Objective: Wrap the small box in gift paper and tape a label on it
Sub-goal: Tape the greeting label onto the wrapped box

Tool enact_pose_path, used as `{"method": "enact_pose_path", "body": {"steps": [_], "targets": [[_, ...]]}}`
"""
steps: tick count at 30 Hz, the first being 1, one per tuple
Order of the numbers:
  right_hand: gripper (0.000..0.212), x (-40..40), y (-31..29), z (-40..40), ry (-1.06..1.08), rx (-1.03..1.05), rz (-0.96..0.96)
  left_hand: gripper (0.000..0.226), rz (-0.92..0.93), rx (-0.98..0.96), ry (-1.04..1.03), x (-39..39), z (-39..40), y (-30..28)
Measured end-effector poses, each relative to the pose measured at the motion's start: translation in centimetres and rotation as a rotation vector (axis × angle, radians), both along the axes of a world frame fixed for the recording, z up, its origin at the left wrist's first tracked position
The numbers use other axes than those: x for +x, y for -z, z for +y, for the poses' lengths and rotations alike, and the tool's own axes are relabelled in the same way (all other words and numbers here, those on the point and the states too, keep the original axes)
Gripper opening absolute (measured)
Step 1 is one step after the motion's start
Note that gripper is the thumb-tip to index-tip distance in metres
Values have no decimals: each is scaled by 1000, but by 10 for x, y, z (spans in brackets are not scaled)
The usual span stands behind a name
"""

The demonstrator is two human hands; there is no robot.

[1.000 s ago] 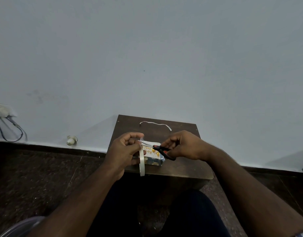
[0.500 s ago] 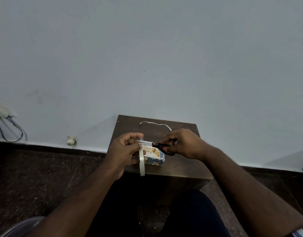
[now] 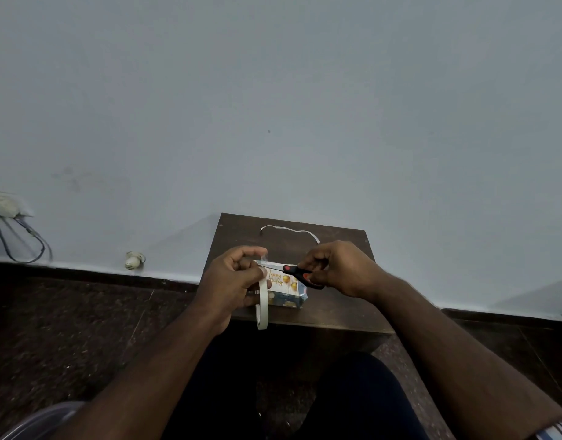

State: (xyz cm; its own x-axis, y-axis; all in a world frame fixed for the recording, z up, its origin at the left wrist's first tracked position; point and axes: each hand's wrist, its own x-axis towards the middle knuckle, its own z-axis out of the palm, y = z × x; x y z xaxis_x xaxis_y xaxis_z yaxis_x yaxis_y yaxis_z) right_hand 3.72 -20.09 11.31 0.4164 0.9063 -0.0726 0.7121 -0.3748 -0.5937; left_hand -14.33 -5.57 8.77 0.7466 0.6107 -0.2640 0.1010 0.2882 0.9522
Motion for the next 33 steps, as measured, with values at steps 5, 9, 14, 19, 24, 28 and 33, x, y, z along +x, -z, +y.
{"method": "enact_pose_path", "body": {"steps": [5,9,14,19,24,28,33], "targets": [[25,-1,5,1,26,17,35,32,-7,2,-19,1,1,0],[29,0,11,-2,24,-15,55,30,-20,11,-41,0,1,1],[31,-3,21,-12,59,-64,95,35,-33,24,-41,0,2,1],[14,22,43,-38,330,-58,117,37,-21,11,-26,1,3,5],[21,48,94,-65,559,-328,-216,42,-6,-5,-6,2,1,7],[19,51,116,-68,561,-425,-280,44,5,-17,2,2,1,9],[18,40,111,-58,641,-300,-241,46,11,-47,40,3,1,11]]}}
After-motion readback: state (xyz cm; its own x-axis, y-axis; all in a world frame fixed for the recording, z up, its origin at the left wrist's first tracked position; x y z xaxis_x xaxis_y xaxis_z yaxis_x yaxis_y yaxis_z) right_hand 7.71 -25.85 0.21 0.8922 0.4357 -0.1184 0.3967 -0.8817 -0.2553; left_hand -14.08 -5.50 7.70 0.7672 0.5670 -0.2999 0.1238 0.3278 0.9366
